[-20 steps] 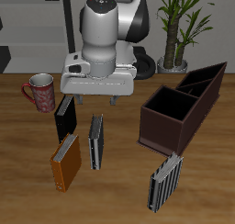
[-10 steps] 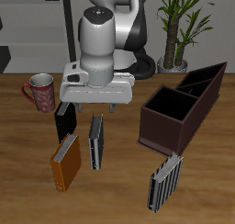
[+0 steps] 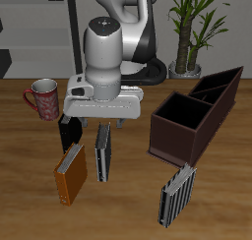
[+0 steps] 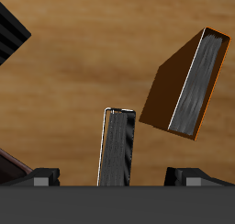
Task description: Place the right striped book into the left desk caddy's front compartment
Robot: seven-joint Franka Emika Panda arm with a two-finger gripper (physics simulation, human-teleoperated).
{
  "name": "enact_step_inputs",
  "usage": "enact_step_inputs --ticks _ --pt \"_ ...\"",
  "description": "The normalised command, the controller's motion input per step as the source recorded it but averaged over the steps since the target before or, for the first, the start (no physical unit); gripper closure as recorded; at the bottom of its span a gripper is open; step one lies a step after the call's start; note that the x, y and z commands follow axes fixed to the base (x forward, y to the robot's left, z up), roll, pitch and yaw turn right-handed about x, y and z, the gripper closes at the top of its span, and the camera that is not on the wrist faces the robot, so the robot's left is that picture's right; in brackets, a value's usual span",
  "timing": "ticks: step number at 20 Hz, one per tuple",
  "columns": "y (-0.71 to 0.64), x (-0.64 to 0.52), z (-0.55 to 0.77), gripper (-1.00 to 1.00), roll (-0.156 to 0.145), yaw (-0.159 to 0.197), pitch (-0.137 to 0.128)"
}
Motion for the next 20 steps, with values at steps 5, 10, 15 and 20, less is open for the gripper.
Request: enact_step_inputs --ticks 5,10,15,20 --pt "0.04 0.08 -0.18 -1.0 0.023 0.004 -0.009" --pt "-0.01 0.03 -0.14 -1.0 0.02 -0.016 -0.018" --pt "-0.04 0.02 -0.15 -1.0 -0.008 -0.022 0.005" --pt "-0.02 0.01 -0.2 -1.0 -0.008 -0.017 0.018"
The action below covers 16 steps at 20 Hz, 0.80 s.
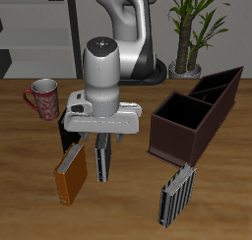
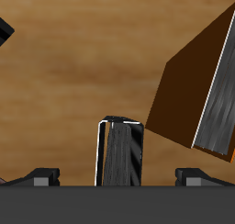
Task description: Place the right striped book into the left desk caddy's front compartment
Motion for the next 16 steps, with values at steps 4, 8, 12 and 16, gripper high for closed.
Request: enact_step_inputs --ticks 4,8,12,16 --pt "-0.02 0.01 -0.17 -1.0 -0.009 -0.014 0.014" --pt "0.0 0.01 -0.2 -1.0 -0.004 -0.006 0.024" --pt "-0.03 -0.02 -0.18 -1.0 -0.009 -0.027 0.009" --pt "0.0 -0.05 -0.17 1.0 -0.011 -0.023 0.017"
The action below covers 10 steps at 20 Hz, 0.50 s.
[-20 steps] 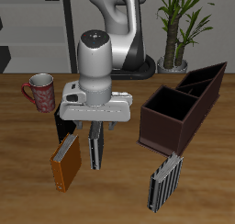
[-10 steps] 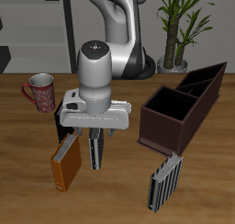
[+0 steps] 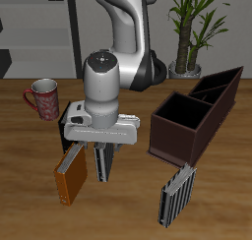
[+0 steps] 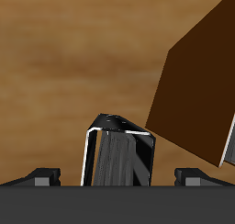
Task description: Place the right striped book into the left desk caddy's front compartment
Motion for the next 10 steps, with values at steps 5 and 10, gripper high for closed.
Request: enact_step_inputs --ticks 5,10 --pt "0.06 -0.06 -0.05 1.0 0.02 -0.005 0.0" --pt "0.1 -0.08 0.07 1.0 0.011 -0.006 -0.007"
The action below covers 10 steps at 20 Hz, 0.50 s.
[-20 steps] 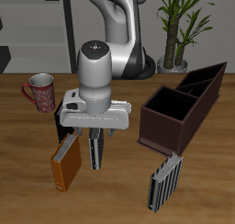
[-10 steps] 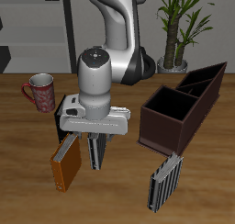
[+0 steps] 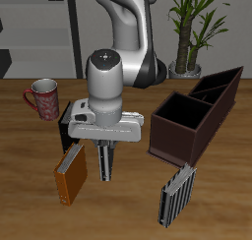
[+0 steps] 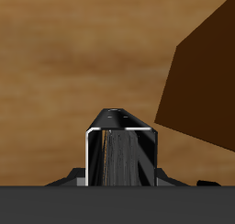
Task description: Place the right striped book into the left desk caddy's front compartment
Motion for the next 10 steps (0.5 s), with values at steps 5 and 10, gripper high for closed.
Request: enact_step_inputs --ticks 5,10 --pt "0.2 -0.28 0.27 1.0 0.002 -0.06 -0.042" --pt "0.2 -0.36 0.23 1.0 -0.011 -0.075 -0.044"
